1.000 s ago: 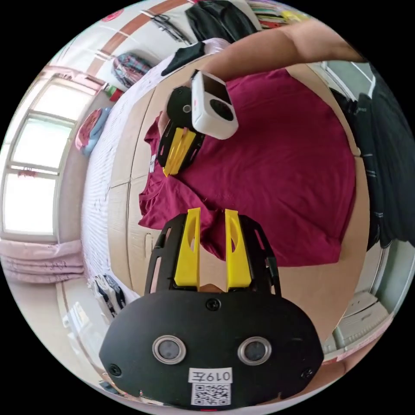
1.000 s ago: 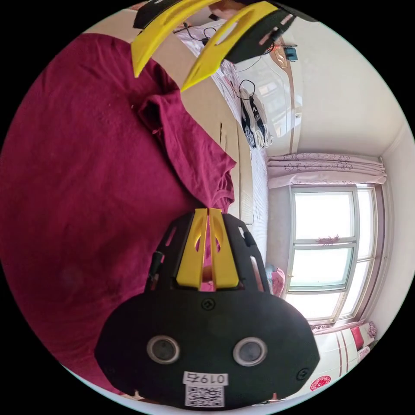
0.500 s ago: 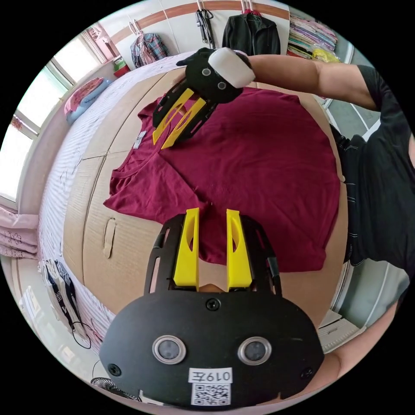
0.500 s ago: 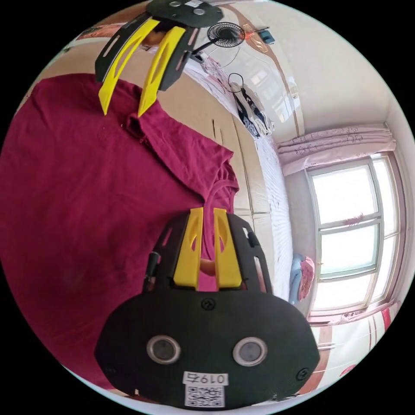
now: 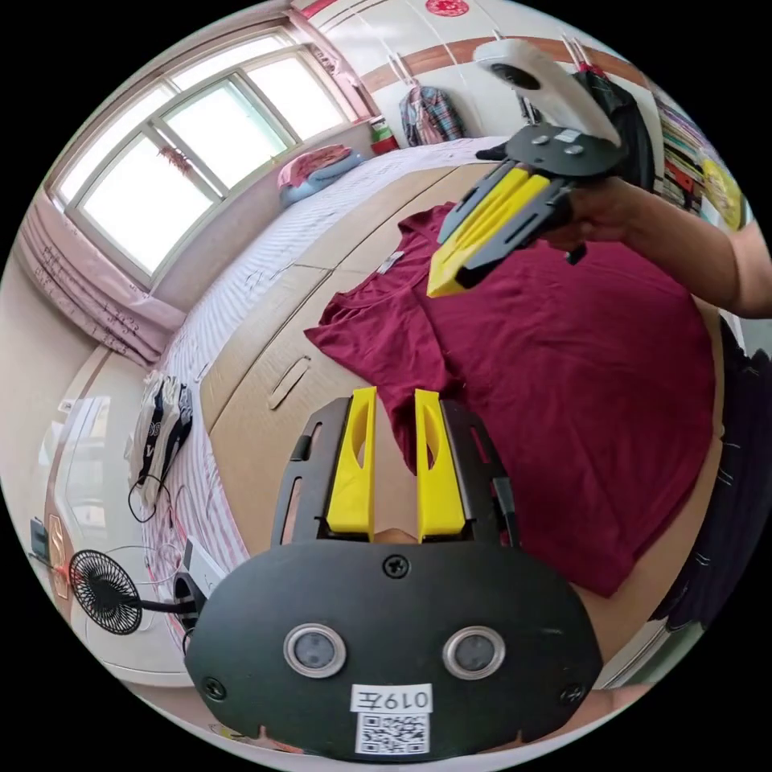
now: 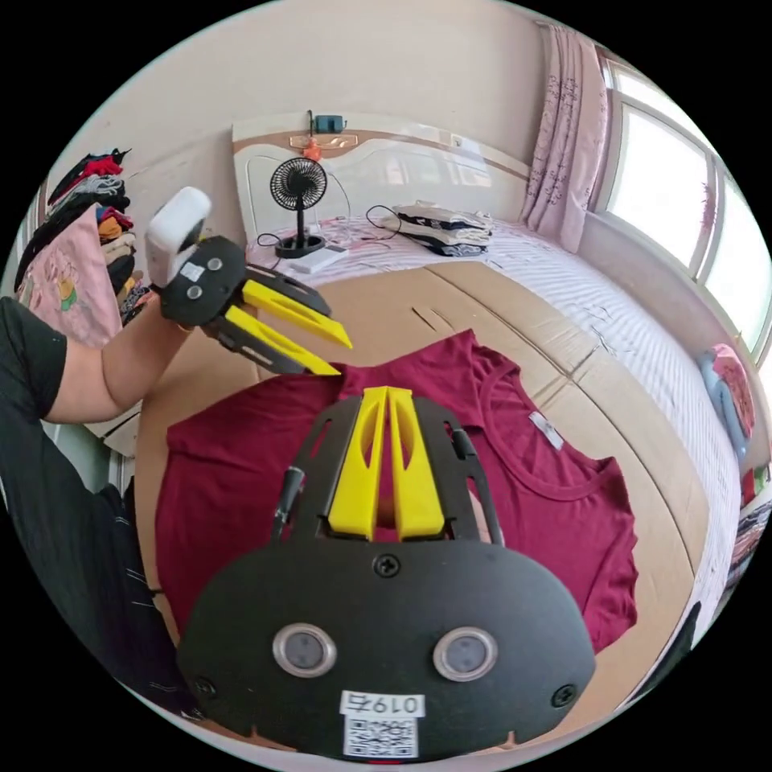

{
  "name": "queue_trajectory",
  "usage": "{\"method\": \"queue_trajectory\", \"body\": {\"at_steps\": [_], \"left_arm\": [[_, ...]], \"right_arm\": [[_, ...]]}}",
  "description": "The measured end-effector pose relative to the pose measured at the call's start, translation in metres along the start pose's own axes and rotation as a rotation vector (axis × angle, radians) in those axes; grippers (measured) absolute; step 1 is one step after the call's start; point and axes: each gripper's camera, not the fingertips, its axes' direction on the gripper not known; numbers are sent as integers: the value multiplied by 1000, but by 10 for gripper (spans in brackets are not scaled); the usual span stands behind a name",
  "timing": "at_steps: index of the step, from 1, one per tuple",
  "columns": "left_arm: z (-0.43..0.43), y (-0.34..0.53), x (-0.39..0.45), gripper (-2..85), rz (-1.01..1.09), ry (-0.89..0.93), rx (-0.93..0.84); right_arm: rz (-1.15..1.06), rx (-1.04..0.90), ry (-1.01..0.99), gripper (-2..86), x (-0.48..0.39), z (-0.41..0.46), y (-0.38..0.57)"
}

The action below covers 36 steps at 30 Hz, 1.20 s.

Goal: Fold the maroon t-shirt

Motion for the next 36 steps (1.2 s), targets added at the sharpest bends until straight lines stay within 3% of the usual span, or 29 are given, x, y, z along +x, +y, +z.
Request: {"method": "queue_trajectory", "body": {"at_steps": [2,11,36], "left_arm": [[7,12,-2,64,8,20,-1],[35,39,-10,63,58,74,43],[158,67,-52,15,-49,93,11]], "right_arm": [[-84,-2,42,58,-31,4,-2],[-348,-77,311,62,-117,33,-4],[-373,-166,299,2,-167,35,-85]]}}
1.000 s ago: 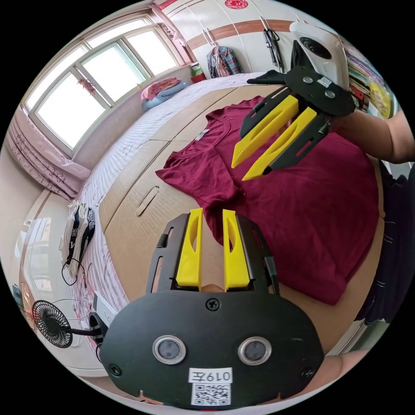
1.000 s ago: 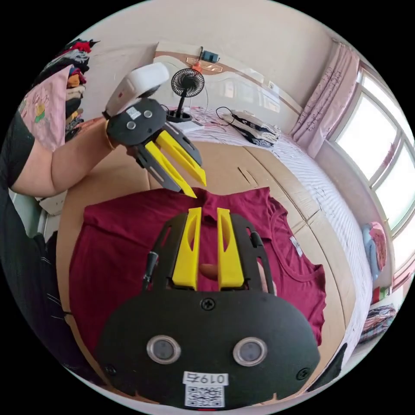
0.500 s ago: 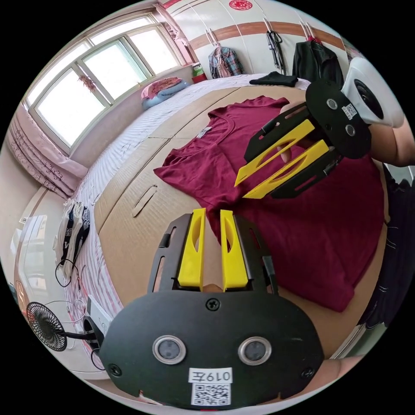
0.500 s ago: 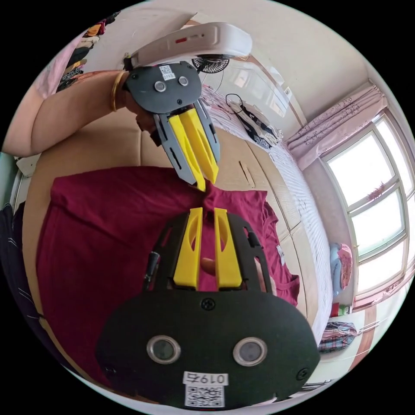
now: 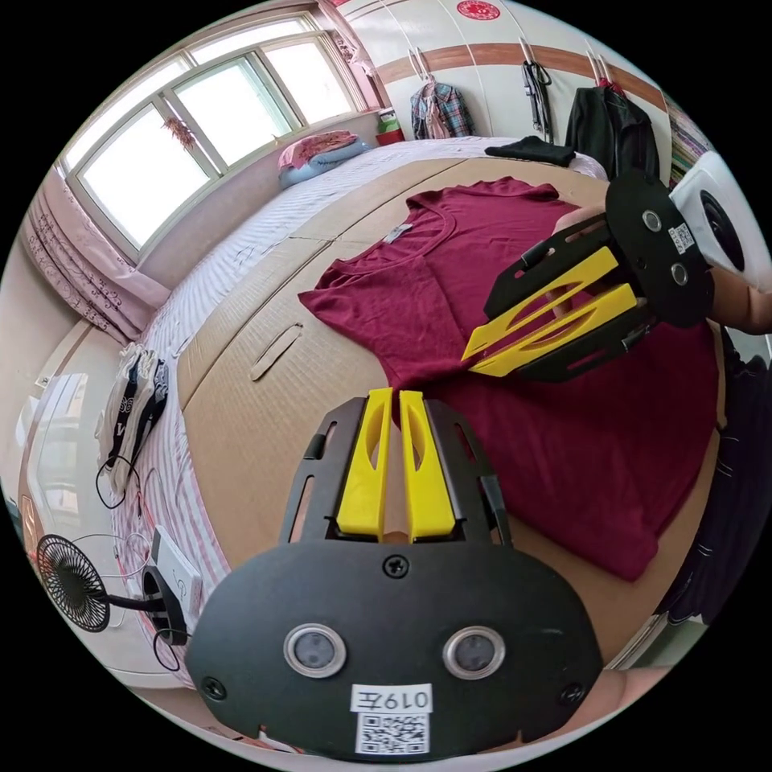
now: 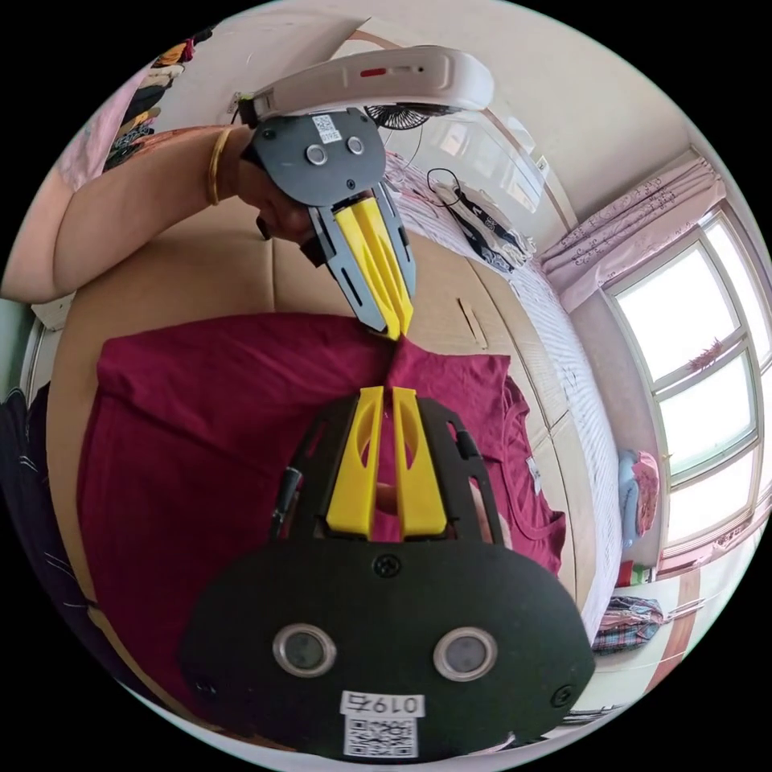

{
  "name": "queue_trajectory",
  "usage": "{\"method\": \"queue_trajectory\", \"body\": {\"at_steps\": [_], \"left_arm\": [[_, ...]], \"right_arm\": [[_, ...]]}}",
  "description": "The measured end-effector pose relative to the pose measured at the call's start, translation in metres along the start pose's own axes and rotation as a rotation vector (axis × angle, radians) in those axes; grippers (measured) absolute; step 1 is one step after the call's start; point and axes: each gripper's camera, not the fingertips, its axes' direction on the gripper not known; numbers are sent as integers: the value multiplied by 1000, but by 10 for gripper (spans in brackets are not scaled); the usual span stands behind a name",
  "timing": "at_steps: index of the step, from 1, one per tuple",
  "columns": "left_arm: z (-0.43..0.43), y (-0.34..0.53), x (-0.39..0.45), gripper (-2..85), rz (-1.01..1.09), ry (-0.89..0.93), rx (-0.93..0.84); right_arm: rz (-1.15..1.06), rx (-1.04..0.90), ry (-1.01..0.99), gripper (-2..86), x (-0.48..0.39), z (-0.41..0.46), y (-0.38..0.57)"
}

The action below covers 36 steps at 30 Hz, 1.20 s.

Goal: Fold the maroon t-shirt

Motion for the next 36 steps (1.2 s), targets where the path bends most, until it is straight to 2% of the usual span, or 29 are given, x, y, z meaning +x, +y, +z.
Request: {"method": "queue_trajectory", "body": {"at_steps": [7,13,16,19,23,26,30,36], "left_arm": [[34,4,-18,15,12,1,-4],[55,21,-50,10,24,42,-18],[55,28,-77,10,-35,19,58],[54,17,-122,14,-156,12,184],[90,-5,-200,30,-345,149,332],[153,-18,-252,55,-500,311,302],[238,-34,-294,79,-566,411,155],[310,-48,-343,85,-624,534,116]], "right_arm": [[50,7,-37,5,27,-22,-24],[219,-38,-20,-7,63,-54,-30],[257,-93,5,-7,85,-68,-31],[354,-27,-166,0,128,-89,-33],[527,160,-428,31,206,-111,-33],[577,272,-543,49,255,-122,-29],[592,227,-434,64,298,-133,-38],[552,145,-348,81,386,-122,-76]]}}
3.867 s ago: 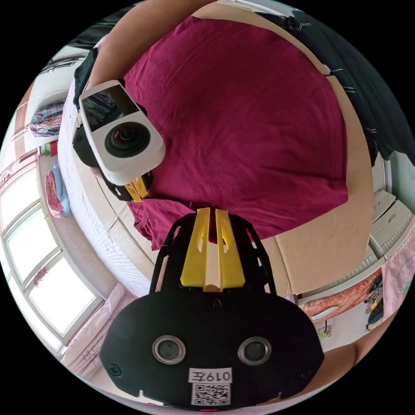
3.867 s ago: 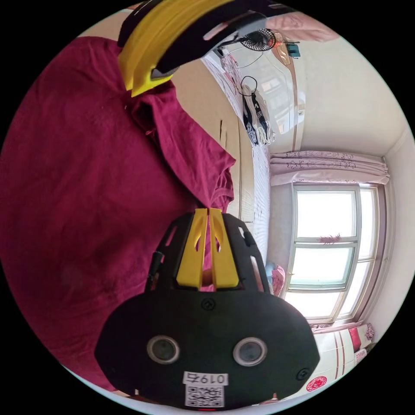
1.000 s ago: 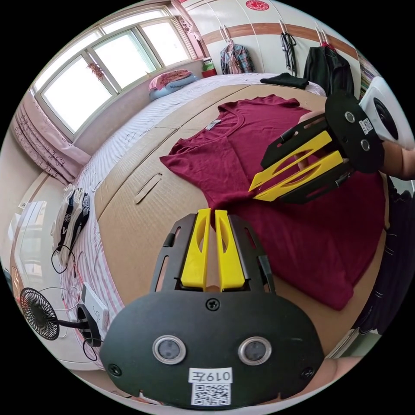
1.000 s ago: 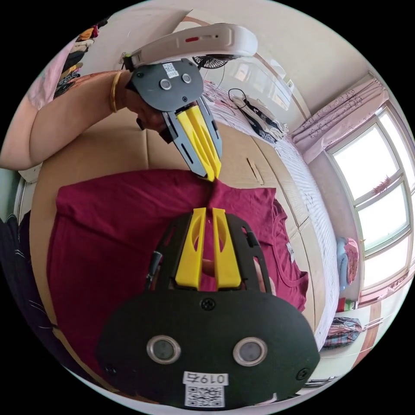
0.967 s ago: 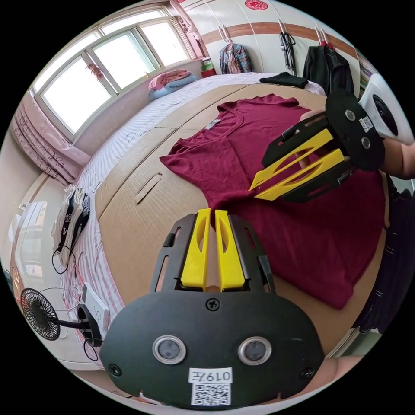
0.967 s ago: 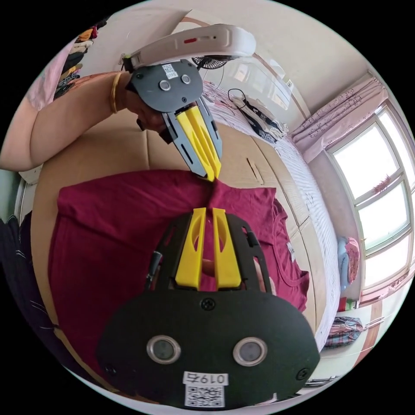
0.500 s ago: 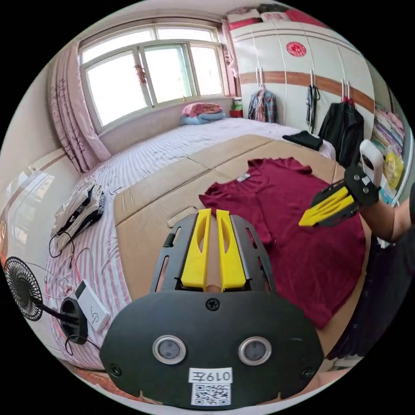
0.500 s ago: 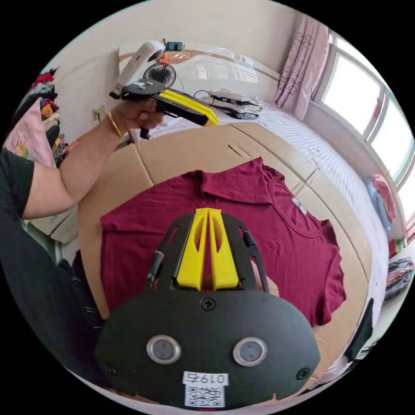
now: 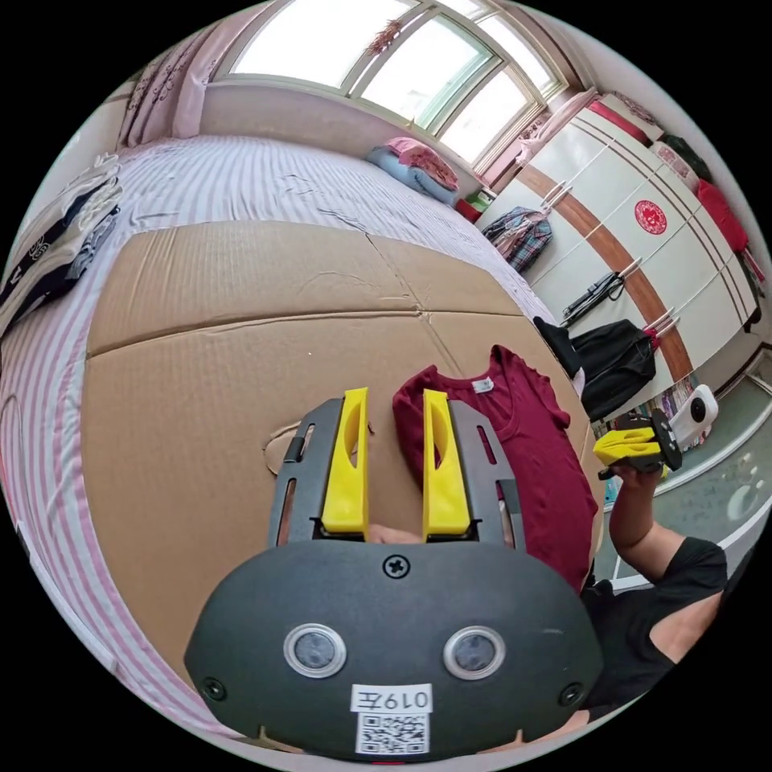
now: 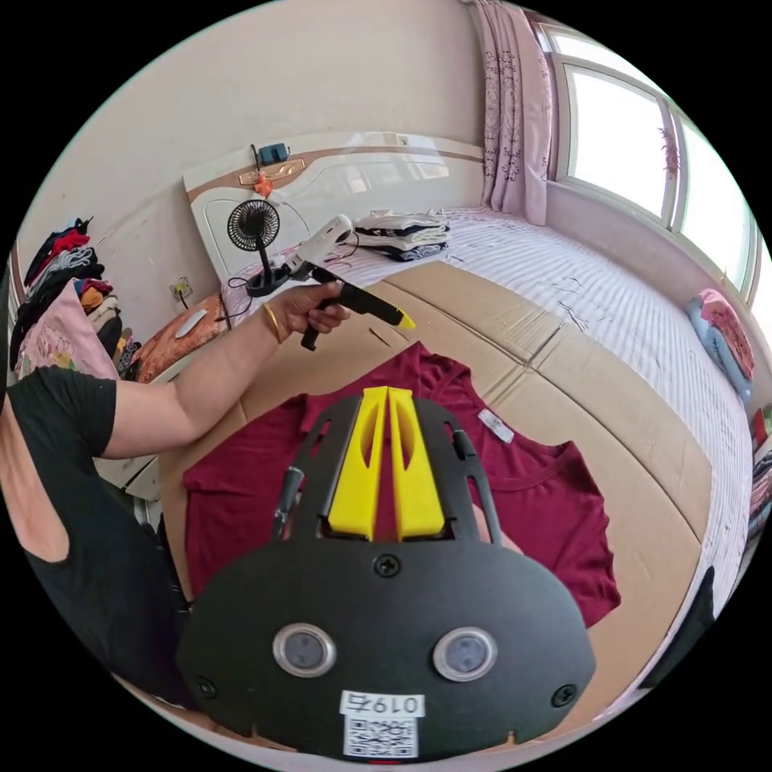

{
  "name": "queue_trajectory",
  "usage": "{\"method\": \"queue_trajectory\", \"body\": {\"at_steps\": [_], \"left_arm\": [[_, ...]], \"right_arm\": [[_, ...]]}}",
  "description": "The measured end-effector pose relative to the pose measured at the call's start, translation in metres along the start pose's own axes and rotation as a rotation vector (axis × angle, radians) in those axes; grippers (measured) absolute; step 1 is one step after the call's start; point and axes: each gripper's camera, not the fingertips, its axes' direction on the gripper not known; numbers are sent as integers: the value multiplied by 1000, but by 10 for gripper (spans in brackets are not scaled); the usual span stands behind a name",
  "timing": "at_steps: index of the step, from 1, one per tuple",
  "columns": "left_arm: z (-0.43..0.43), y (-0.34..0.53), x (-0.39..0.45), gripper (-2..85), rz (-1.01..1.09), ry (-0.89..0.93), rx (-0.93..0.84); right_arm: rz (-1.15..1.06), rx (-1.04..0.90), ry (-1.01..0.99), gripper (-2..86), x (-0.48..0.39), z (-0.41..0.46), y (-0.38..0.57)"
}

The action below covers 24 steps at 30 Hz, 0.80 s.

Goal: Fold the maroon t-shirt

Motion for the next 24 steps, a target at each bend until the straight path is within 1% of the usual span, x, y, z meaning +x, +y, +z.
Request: {"method": "queue_trajectory", "body": {"at_steps": [1,3,4,6,8,10,12,13,15,17,21,24], "left_arm": [[4,-4,-2,84,10,-7,-9],[20,-19,-8,81,31,-92,-32],[23,-22,-10,80,33,-103,-32],[34,-31,-23,73,26,-52,-10],[43,-34,-33,66,19,-14,-3],[53,-36,-39,61,36,-58,-24],[62,-36,-53,55,27,-106,-27],[63,-36,-57,54,27,-96,-23],[66,-37,-74,52,8,1,14],[68,-40,-84,56,6,76,43],[77,-48,-94,66,10,59,49],[85,-53,-103,68,-1,113,51]], "right_arm": [[-19,-1,-6,83,14,1,-20],[-73,-11,-42,86,33,8,-50],[-73,-35,-62,87,48,17,-71],[-126,-97,-86,88,68,35,-101],[-191,-226,-148,89,93,63,-136],[-226,-282,-204,89,108,79,-157],[-260,-297,-215,88,120,89,-173],[-277,-287,-209,87,126,92,-183],[-295,-278,-212,85,136,95,-196],[-336,-315,-230,85,145,102,-214],[-411,-333,-241,85,150,104,-236],[-447,-357,-274,82,153,105,-250]]}}
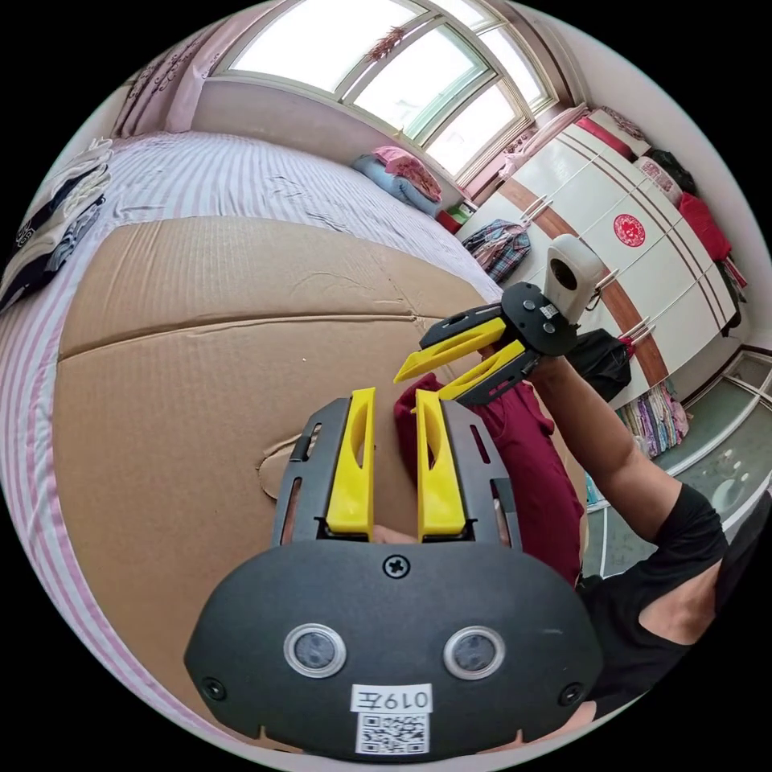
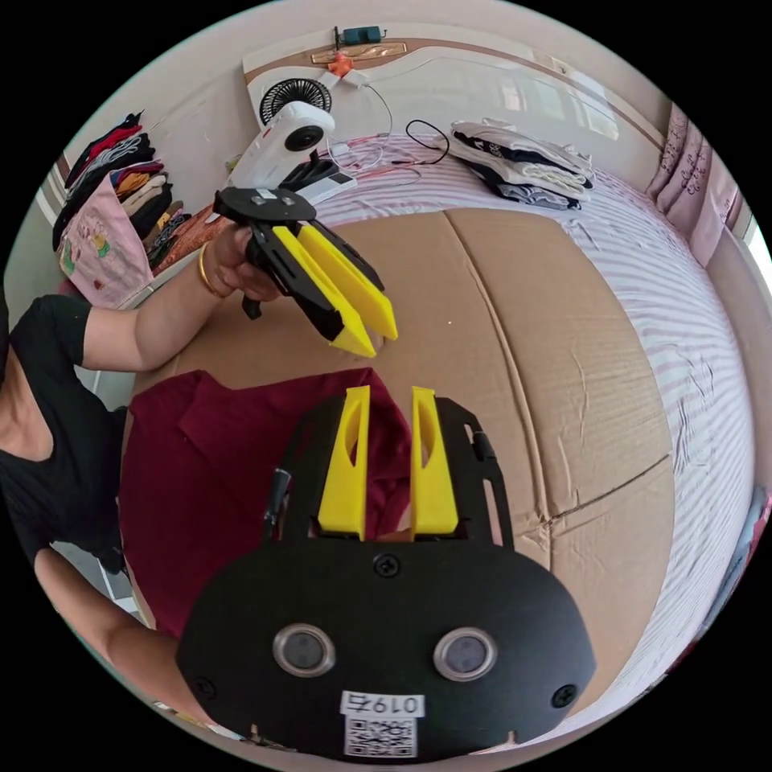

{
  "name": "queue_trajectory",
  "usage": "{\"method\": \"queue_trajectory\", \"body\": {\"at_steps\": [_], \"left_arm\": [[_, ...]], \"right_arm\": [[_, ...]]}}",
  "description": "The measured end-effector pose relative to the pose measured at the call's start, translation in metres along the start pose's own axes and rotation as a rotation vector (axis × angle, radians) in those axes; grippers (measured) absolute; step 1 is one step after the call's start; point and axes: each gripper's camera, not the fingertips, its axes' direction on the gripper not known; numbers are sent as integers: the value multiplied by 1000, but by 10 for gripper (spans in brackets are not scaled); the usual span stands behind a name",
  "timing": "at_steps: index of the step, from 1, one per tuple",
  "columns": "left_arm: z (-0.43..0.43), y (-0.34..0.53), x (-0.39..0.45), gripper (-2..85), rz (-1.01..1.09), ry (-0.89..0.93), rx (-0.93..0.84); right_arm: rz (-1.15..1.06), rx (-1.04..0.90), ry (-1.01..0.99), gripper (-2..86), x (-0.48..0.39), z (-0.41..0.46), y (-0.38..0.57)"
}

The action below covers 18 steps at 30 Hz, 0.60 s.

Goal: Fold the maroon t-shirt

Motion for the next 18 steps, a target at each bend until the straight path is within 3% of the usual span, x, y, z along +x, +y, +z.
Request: {"method": "queue_trajectory", "body": {"at_steps": [7,18], "left_arm": [[24,-11,-4,69,21,-8,-71],[70,-38,23,34,87,-190,-197]], "right_arm": [[-18,-7,-70,70,19,-17,-9],[36,37,-38,70,17,-52,16]]}}
